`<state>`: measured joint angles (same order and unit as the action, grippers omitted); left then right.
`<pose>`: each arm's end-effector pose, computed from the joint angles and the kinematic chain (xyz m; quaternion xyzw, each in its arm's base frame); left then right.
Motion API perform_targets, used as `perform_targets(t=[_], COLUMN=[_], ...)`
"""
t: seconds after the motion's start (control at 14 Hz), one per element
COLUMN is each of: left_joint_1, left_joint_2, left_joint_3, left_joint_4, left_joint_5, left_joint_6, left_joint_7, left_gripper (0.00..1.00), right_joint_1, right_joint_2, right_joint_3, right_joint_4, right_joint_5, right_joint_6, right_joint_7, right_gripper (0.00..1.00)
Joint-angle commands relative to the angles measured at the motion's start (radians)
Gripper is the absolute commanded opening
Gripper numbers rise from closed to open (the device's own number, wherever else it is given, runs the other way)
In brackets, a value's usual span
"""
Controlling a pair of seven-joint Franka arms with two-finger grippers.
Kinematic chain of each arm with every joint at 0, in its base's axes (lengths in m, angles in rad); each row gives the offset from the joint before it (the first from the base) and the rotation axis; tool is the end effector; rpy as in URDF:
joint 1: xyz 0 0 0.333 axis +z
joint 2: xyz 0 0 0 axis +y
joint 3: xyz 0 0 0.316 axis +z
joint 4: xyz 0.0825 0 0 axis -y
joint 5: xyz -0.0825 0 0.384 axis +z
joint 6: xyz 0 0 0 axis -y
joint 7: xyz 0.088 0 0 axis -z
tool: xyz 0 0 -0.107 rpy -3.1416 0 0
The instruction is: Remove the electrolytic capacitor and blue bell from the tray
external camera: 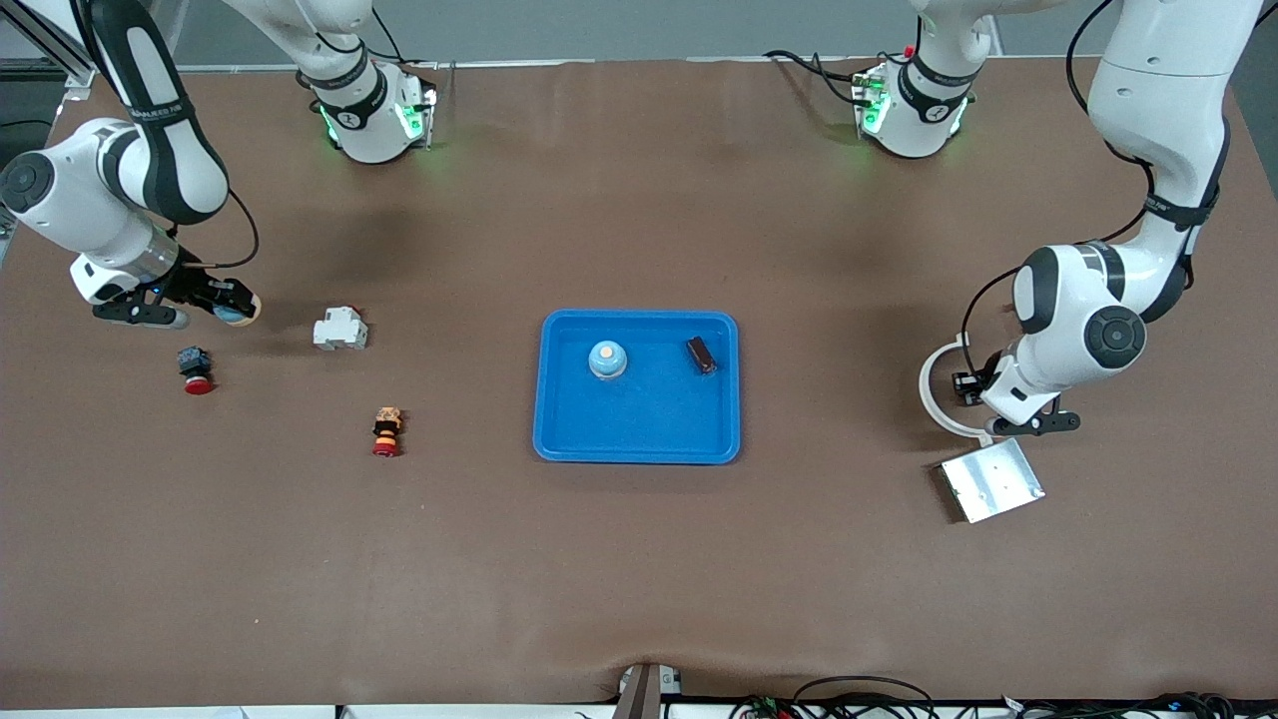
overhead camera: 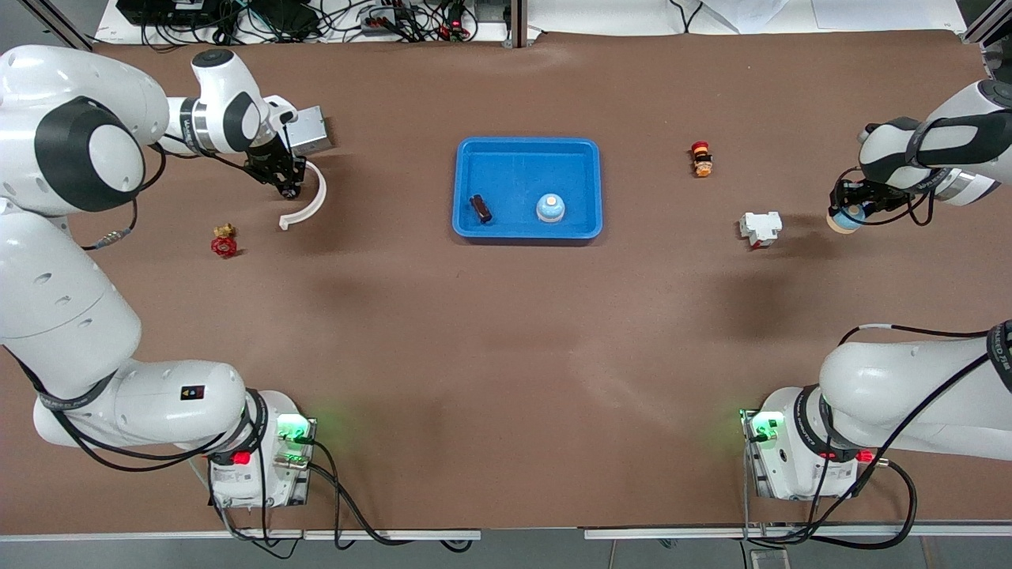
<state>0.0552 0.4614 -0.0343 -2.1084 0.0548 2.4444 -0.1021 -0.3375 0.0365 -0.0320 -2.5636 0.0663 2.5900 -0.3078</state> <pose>0.5656 0.0116 0.1839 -0.9972 -0.0406 0.0620 0.0110 0.4187 -0.1636 0.2513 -0.9981 0.0591 -0.0008 0.0174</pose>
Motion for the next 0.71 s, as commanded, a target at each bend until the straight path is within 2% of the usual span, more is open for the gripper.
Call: perform_targets(t=[0.0, 0.07, 0.14, 0.29, 0.36, 0.43, 0.64], left_joint_1=[0.005, 0.005, 0.005, 0.005, 0.005, 0.005, 0.006], left_joint_2=[0.0, -0.001, -0.004, -0.007, -0.01, -0.015, -0.039], left_joint_3=[-0.006, -0.006, -0.006, -0.006, -0.006, -0.006, -0.009], left_joint_4=[0.007, 0.005, 0.008, 0.011, 0.011, 0.011, 0.018], left_joint_5=[0.019, 0.019, 0.019, 0.019, 0.019, 0.019, 0.019], left_joint_6=[-0.016, -0.024, -0.04, -0.053, -0.059, -0.068, -0.1], left_joint_7=[-0.022, -0.022, -0.022, -0.022, -0.022, -0.022, -0.024], left_gripper=[0.17, 0.31, 0.5, 0.82, 0.88, 1.0, 1.0], right_joint_1=[-0.038, -0.04, -0.038, -0.037, -0.035, -0.035, -0.031], right_joint_2=[0.043, 0.061, 0.08, 0.092, 0.095, 0.105, 0.132], right_joint_3=[0.018, 0.018, 0.018, 0.017, 0.017, 0.017, 0.017], right_joint_4=[-0.004, -0.001, 0.0, 0.0, 0.003, 0.012, 0.016], right_joint_5=[0.103, 0.142, 0.171, 0.188, 0.188, 0.188, 0.188], right_joint_6=[0.039, 0.056, 0.079, 0.094, 0.096, 0.096, 0.134], right_joint_7=[-0.107, -0.15, -0.186, -0.2, -0.201, -0.203, -0.203], right_gripper=[0.0, 0.0, 0.0, 0.0, 0.0, 0.0, 0.0])
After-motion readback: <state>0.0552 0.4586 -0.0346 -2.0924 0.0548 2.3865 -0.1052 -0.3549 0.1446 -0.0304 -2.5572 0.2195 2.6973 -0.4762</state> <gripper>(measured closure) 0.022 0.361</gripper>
